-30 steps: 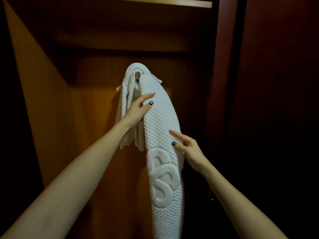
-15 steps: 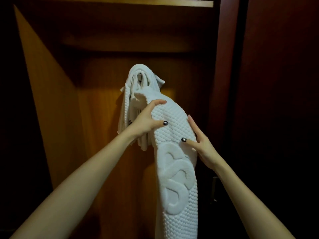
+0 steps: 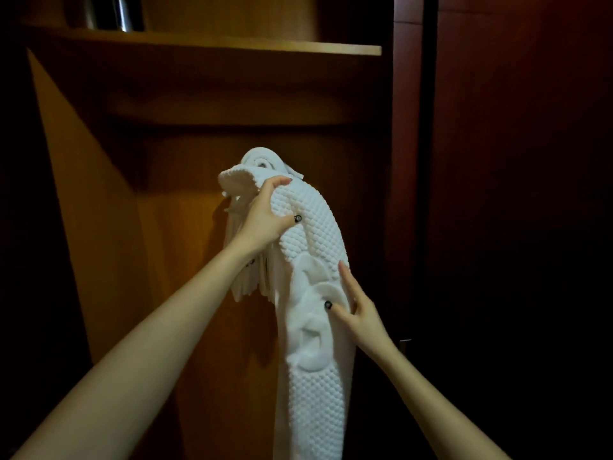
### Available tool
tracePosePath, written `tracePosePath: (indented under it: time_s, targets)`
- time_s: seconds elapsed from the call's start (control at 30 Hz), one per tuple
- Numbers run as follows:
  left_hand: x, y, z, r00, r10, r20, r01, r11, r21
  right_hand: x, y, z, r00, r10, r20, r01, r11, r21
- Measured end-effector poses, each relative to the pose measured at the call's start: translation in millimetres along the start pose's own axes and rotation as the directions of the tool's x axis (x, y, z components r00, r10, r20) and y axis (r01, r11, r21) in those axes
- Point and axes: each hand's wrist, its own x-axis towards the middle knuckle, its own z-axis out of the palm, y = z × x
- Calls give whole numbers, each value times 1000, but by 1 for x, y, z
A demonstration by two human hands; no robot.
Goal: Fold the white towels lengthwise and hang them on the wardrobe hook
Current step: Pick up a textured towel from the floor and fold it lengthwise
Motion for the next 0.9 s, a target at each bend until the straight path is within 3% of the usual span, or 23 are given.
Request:
tracePosePath:
  time_s: [0.13,0.27,0.37,0.5,0.63,0.9]
  targets:
    - [-7,2,-26,997,10,-74,-9,1000,12,15,-30,-19,1000,14,-25,-15,999,-42]
    - [-10,-3,-54,968,-31,-249,31,1000,-5,40,-72,-32,995,95,34,-88,982,-170]
    - [-13,-4,-71,936,-25,-352,42,998,40,49,-83,-32,980,110,167,-85,985,-151]
    - [-15,-10,-85,936,-25,-351,52,996,68,43,-81,-29,954,83,287,-42,988,-145]
    - [-15,-19,-95,926,-38,-375,72,994,77,56,-82,-26,976,15,216,27,982,-187]
    - [18,-48,-110,878,-66,-474,85,996,20,134,-94,-32,984,-92,154,109,988,-110]
